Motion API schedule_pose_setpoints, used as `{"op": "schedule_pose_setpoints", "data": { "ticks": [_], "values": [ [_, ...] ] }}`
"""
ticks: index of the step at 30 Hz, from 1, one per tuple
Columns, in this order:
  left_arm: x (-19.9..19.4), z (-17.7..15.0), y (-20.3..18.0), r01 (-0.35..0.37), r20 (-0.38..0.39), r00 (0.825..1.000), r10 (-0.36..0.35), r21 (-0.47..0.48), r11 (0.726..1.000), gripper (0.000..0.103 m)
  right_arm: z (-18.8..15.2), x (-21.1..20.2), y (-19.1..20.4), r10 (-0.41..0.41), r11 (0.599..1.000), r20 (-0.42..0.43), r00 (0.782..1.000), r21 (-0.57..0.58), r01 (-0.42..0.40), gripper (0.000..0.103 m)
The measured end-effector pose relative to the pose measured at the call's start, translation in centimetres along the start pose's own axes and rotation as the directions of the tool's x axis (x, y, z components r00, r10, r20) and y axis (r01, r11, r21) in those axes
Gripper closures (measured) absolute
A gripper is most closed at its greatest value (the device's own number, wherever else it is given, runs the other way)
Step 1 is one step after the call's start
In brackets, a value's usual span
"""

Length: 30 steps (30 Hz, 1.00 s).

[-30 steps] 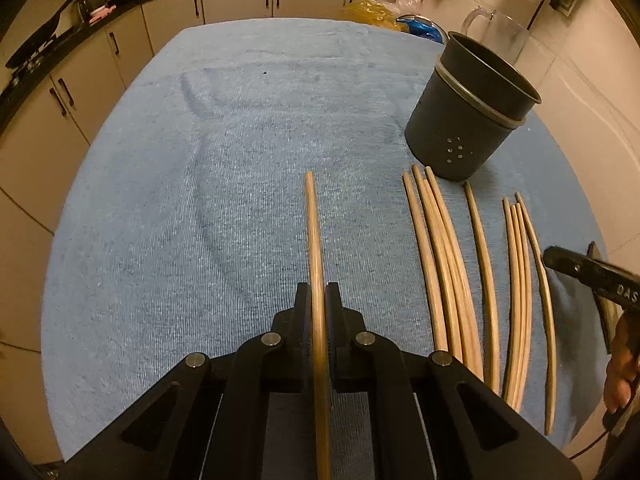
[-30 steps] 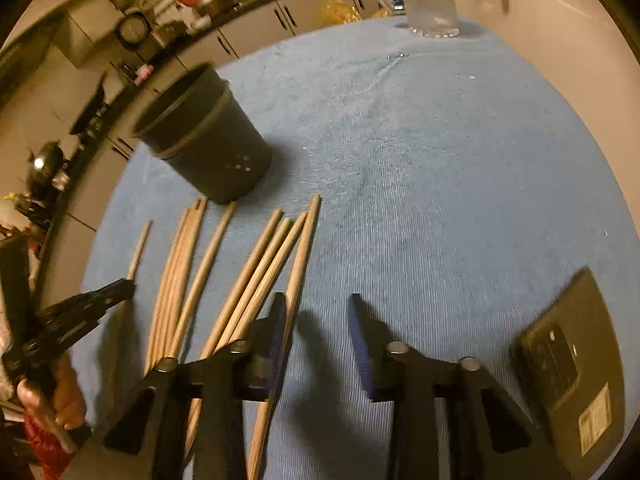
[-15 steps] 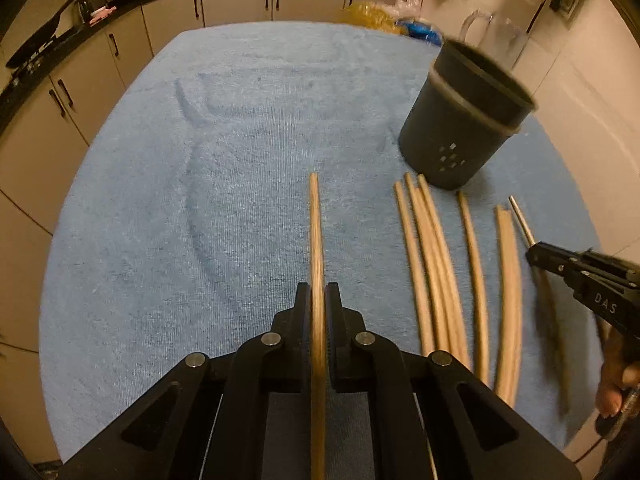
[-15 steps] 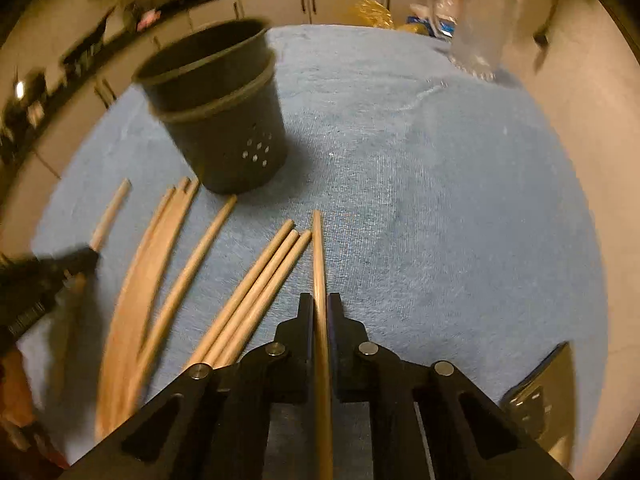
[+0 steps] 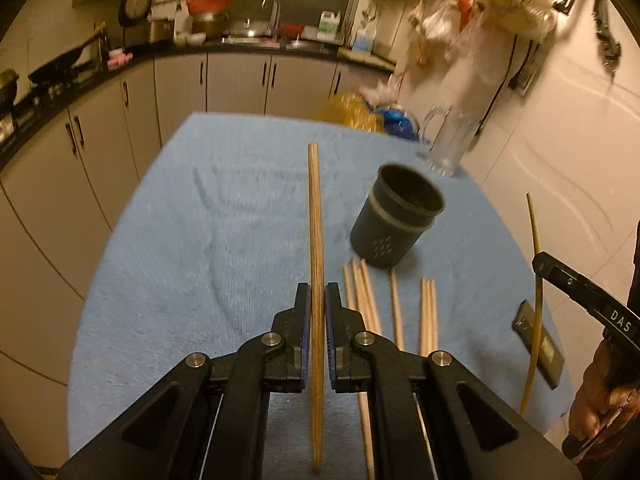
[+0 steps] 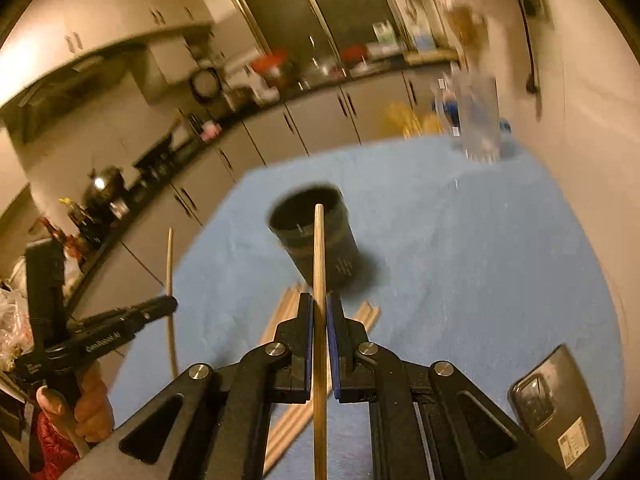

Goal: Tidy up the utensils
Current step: 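Lift the chopsticks upright and carry both tools over the black utensil holder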

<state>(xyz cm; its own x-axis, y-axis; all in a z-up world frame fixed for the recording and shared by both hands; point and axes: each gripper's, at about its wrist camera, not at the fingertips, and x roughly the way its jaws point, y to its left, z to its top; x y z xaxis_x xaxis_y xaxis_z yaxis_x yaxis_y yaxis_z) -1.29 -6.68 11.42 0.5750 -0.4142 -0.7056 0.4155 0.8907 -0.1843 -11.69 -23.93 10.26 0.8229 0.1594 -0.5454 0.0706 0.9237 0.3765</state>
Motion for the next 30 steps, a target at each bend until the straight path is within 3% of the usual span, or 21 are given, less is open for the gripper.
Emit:
{"op": "schedule_pose_setpoints", "data": {
  "ticks": [9, 16, 30],
  "values": [
    [-3.6, 0.3, -1.3, 0.001, 0.075, 0.997, -0.003, 0.026, 1.0, 0.097, 0.1, -4.2, 1.7, 0.043, 0.999, 0.195, 0.98, -0.019, -0.04, 0.096],
    [-5.3, 1.2, -2.7, 0.004, 0.095, 0.995, -0.008, 0.045, 0.999, 0.097, 0.6, -4.9, 2.1, 0.032, 0.999, 0.25, 0.968, -0.028, -0.026, 0.096],
    [-8.3, 9.6, -4.9, 0.059, 0.178, 0.981, -0.075, 0.094, 0.994, 0.097, 9.1, -0.2, 2.2, 0.028, 0.999, 0.336, 0.942, 0.021, -0.037, 0.096]
  ]
}}
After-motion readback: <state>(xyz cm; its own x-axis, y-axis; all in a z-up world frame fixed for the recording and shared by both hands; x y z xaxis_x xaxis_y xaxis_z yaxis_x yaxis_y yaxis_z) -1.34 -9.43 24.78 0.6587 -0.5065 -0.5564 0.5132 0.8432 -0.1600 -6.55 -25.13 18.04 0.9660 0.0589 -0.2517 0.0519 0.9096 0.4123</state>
